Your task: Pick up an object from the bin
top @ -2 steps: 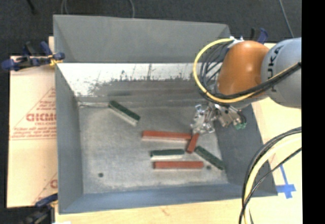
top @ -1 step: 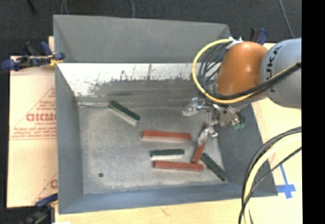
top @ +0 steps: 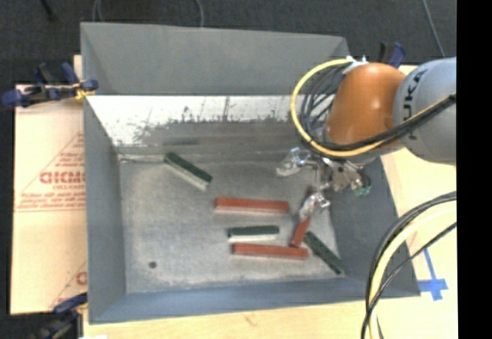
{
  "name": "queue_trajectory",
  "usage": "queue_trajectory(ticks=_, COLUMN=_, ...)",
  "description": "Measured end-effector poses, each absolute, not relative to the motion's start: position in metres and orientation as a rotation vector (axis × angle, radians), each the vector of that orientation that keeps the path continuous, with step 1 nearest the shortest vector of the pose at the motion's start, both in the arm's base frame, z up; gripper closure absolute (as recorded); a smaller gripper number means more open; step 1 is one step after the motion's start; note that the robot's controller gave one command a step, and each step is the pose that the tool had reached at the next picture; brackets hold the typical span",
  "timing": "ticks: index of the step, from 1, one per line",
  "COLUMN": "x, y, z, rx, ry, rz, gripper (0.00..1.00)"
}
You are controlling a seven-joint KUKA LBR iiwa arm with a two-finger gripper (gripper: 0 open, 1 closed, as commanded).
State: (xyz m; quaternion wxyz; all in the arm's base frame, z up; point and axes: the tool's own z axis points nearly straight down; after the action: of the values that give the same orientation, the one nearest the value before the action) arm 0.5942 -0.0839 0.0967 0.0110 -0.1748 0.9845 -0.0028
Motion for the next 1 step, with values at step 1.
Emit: queue_trajectory(ticks=1, x=0.5864, y=-0.0762, z=0.0879, rx=-0.472, ry=3.101, rz=-0.002, gripper=1.0)
